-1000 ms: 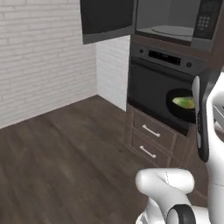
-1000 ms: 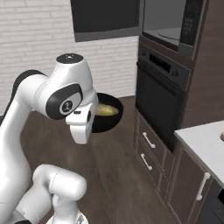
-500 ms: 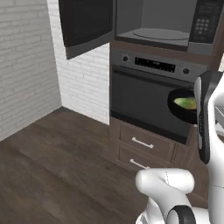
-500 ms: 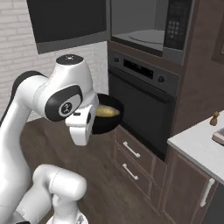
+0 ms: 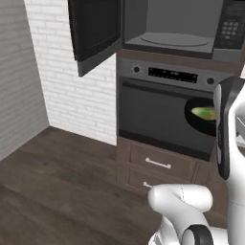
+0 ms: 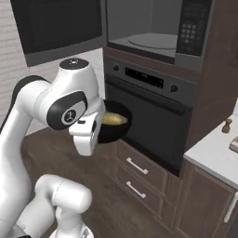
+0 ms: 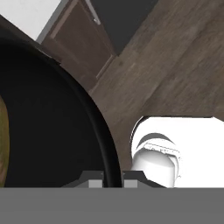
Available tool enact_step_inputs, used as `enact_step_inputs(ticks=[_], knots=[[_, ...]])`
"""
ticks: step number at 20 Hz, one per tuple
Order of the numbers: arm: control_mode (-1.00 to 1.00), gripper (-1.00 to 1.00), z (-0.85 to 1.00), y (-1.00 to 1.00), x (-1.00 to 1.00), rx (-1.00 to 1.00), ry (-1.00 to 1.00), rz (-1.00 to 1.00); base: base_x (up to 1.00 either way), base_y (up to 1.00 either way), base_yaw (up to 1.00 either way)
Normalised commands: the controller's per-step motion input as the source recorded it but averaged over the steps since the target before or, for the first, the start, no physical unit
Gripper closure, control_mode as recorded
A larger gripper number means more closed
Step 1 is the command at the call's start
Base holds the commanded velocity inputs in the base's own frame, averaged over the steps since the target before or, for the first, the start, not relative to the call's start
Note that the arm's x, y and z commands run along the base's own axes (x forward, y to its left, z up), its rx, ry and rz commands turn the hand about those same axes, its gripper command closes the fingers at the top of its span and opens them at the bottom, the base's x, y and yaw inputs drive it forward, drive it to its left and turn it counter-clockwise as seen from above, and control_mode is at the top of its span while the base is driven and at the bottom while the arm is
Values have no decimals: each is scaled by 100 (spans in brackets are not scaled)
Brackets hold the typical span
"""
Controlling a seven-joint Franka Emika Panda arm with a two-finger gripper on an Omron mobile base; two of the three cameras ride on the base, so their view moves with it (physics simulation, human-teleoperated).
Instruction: Pick the cucumber from the sink and place it in the bowl. Then pick the bowl and place it in the microwave. Then close the microwave door and press the start button.
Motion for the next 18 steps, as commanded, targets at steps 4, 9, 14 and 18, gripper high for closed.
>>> enact_step_inputs(ticks=[4,9,14,18], knots=[[100,100,0,0,0,0,0,0,69,44,-28],[100,100,0,0,0,0,0,0,73,42,-24],[100,100,0,0,0,0,0,0,73,0,-24],[100,100,0,0,0,0,0,0,48,0,-28]])
